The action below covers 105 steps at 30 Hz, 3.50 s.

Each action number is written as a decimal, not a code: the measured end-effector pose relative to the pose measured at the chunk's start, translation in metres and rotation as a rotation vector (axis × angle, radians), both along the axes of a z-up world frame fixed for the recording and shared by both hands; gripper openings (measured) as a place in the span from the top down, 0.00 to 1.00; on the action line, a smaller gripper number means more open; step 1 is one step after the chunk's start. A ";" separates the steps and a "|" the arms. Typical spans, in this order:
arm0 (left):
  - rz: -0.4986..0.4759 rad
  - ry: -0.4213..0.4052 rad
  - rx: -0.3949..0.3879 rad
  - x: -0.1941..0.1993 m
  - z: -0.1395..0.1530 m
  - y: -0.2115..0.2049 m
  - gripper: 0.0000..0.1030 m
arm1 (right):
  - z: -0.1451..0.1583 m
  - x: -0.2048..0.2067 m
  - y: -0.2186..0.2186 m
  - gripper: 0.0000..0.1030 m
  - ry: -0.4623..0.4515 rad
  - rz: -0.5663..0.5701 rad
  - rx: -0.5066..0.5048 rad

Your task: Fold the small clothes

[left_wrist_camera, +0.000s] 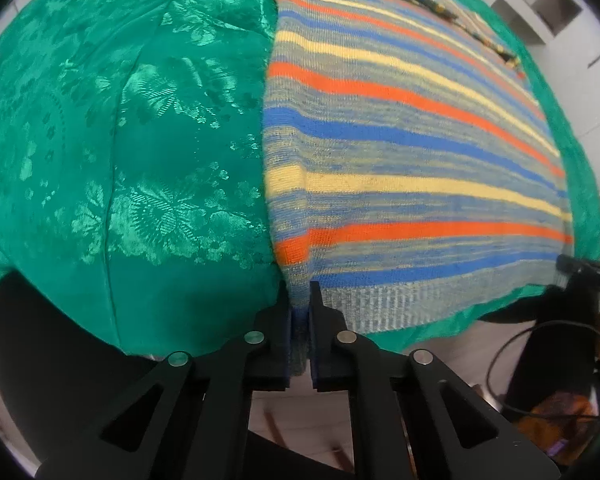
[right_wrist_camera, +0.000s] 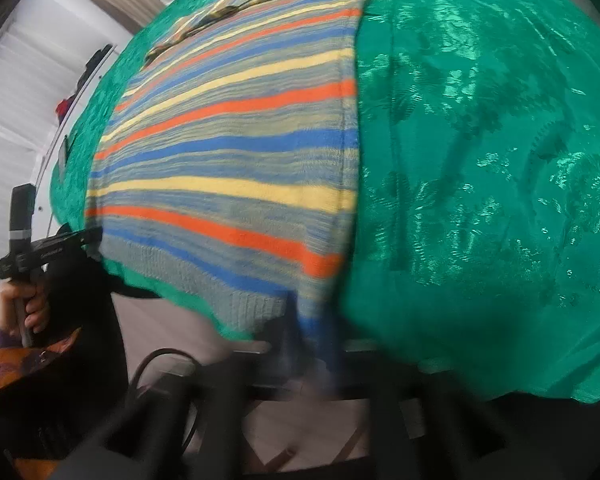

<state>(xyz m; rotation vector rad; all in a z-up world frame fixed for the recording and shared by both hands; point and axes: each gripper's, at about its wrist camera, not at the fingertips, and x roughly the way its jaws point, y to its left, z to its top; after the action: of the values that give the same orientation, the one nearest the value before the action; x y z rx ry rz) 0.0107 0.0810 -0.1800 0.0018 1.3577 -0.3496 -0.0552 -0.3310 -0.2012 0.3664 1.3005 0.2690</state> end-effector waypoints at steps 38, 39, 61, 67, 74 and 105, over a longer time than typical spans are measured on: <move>0.375 -0.283 -0.247 0.382 0.067 -0.009 0.25 | 0.032 0.363 -0.129 0.66 -0.305 -0.362 0.163; 0.345 -0.298 -0.239 0.374 0.073 -0.005 0.25 | 0.039 0.360 -0.131 0.60 -0.322 -0.361 0.143; 0.214 -0.252 -0.279 0.369 0.076 -0.054 0.20 | 0.073 0.414 -0.016 0.57 -0.323 -0.032 0.040; -0.027 -0.295 -0.107 0.279 0.054 -0.066 0.19 | 0.059 0.341 0.000 0.56 -0.271 0.202 -0.034; 0.006 -0.315 0.102 0.229 0.026 -0.019 0.25 | 0.018 0.248 -0.053 0.57 -0.247 0.215 -0.217; -0.478 -0.558 -0.020 0.141 0.025 -0.344 0.96 | -0.009 0.371 -0.155 0.44 -0.138 -0.201 0.392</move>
<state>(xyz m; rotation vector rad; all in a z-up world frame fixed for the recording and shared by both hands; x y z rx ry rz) 0.1515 -0.2634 -0.1546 0.3868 0.7863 -0.7056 0.3153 -0.4856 -0.2098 0.7931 1.0625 0.3728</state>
